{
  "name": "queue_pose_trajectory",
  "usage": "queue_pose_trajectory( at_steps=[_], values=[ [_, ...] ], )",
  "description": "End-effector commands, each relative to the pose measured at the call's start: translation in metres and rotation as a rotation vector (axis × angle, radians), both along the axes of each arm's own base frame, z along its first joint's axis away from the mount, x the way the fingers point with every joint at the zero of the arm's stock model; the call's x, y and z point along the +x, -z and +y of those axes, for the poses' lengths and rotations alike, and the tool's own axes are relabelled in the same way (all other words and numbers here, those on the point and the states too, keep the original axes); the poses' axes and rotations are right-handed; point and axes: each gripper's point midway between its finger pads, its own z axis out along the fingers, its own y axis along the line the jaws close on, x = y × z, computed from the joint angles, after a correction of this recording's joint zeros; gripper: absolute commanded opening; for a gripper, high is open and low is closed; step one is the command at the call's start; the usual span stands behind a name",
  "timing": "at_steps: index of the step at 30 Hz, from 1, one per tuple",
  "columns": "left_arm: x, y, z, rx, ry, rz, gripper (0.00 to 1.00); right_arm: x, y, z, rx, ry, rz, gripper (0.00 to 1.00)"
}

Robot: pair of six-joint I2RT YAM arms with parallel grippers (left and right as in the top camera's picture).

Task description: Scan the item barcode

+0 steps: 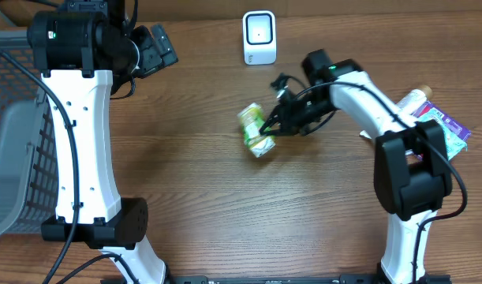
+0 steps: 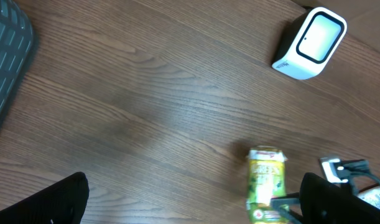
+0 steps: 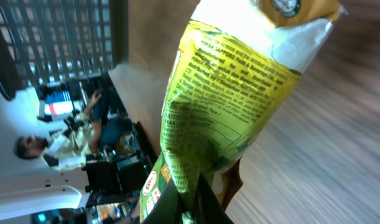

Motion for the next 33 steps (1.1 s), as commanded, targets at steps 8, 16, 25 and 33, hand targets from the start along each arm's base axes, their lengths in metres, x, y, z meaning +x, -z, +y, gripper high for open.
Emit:
queue_pose_trajectory(
  at_steps=[8,16,25,33],
  values=[
    [0.0,0.002,-0.001,0.002,0.012,0.005,1.0,-0.004,0.055,-0.029,-0.412,0.016,-0.036,0.6],
    [0.0,0.002,-0.001,0.002,0.012,0.005,0.99,0.019,0.056,-0.06,-0.615,0.083,-0.102,0.85],
    [0.0,0.002,-0.001,0.002,0.012,0.005,0.99,0.028,0.012,-0.008,-0.758,-0.022,-0.386,0.79],
    [0.0,0.002,-0.001,0.002,0.012,0.005,0.99,0.011,0.04,0.037,-0.884,-0.089,-0.548,0.08]
  ],
)
